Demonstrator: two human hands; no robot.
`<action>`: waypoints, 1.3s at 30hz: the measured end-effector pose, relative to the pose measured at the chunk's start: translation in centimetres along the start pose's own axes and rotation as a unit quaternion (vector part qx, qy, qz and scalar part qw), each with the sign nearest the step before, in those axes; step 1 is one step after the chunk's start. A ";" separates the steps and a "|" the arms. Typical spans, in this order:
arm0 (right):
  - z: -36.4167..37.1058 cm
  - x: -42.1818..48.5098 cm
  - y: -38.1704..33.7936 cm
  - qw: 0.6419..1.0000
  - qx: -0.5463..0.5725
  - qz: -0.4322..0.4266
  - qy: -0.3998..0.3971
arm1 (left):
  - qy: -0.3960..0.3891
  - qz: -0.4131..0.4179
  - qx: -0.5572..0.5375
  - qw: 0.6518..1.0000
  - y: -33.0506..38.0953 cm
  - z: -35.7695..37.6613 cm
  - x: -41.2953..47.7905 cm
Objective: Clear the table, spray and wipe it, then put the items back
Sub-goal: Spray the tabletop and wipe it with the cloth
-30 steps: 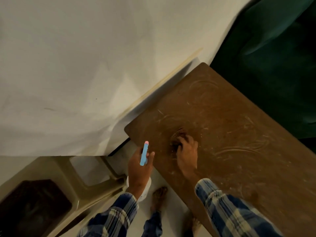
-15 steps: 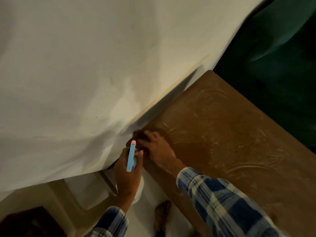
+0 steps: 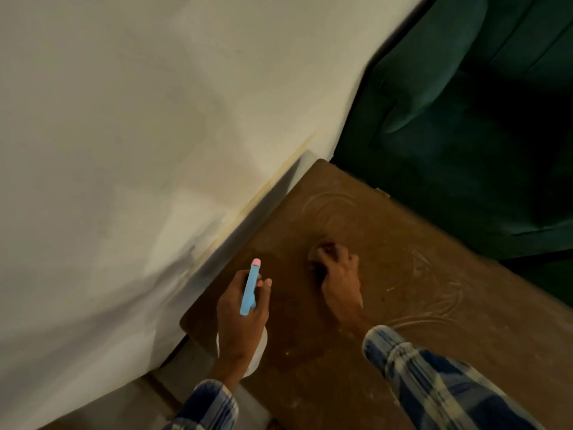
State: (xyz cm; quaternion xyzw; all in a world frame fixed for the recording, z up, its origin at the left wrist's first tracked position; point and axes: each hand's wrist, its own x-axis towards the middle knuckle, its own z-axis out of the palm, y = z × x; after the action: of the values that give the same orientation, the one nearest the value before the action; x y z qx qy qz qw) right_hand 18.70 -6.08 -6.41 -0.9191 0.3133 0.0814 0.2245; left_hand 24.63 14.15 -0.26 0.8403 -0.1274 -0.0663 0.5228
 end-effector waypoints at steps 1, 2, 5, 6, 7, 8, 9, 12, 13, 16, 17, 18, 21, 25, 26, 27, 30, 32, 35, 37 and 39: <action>0.2 0.3 0.2 0.996 -0.026 -0.080 -0.033 | -0.008 -0.003 0.000 1.000 0.0 1.1 0.3; 0.2 0.9 0.4 0.983 -0.046 -0.160 -0.076 | -0.011 -0.002 0.003 1.000 0.0 1.9 0.6; -0.9 5.3 1.1 0.966 -0.011 -0.244 -0.087 | -0.017 0.012 0.015 1.000 0.5 3.9 1.8; -1.1 6.7 0.6 0.980 0.024 -0.189 -0.058 | -0.018 0.012 0.015 1.000 0.7 4.3 2.3; -1.1 7.6 -0.2 0.992 0.041 -0.118 -0.026 | -0.017 0.014 0.015 1.000 0.9 4.6 2.8; -1.0 8.2 -1.3 0.995 0.047 -0.086 -0.005 | -0.017 0.018 0.021 0.999 1.3 5.0 3.3; -0.6 8.4 -2.5 0.993 0.031 -0.111 -0.012 | -0.015 0.025 0.028 0.999 1.7 5.1 3.8; 0.5 8.7 -3.7 0.938 -0.051 -0.333 -0.080 | -0.007 0.025 0.047 0.999 2.6 5.6 5.2; 0.2 9.7 -3.1 0.934 -0.053 -0.347 -0.070 | -0.002 0.015 0.047 0.999 2.6 5.8 5.6; -1.4 14.4 -1.9 0.979 0.013 -0.201 -0.002 | 0.003 -0.001 0.041 0.999 2.6 6.5 7.4; -2.2 16.0 -1.8 0.988 0.031 -0.148 0.018 | 0.005 0.004 0.041 0.999 2.7 6.8 7.9; -2.8 17.6 -1.6 0.992 0.041 -0.118 0.035 | 0.008 0.015 0.046 0.999 2.9 7.2 8.5; -3.7 20.5 -1.2 0.988 0.016 -0.152 0.022 | 0.019 0.042 0.043 0.998 3.5 8.5 9.9; -4.2 22.0 0.0 0.992 0.014 -0.119 0.043 | 0.010 0.077 0.038 0.996 4.1 10.1 10.8; -4.4 21.8 0.7 0.994 0.028 -0.087 0.051 | 0.004 0.084 0.037 0.996 4.3 10.5 10.7; -4.6 21.1 1.5 0.996 0.032 -0.067 0.056 | 0.003 0.084 0.031 0.996 4.6 10.7 10.5; -5.7 17.6 5.8 0.997 0.039 -0.007 0.066 | 0.004 0.067 0.009 0.998 5.8 11.4 9.5; -6.3 14.9 8.6 0.995 0.049 0.059 0.057 | -0.005 0.067 0.007 0.998 6.2 11.6 8.9; -6.1 9.8 10.7 1.000 -0.012 -0.017 0.000 | -0.019 0.044 -0.005 0.999 6.1 11.7 7.3; -6.0 7.4 12.0 0.993 -0.041 -0.097 -0.047 | -0.018 0.023 -0.001 1.000 5.7 11.4 6.0; -6.1 6.5 12.3 0.998 -0.010 -0.053 -0.015 | -0.011 0.008 0.003 1.000 5.3 10.8 4.5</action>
State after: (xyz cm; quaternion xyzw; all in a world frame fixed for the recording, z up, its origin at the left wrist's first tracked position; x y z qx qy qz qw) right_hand 16.30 -21.06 -7.36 -0.9353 0.2599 0.0867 0.2239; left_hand 25.58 1.38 -0.24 0.8398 -0.1398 -0.0714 0.5197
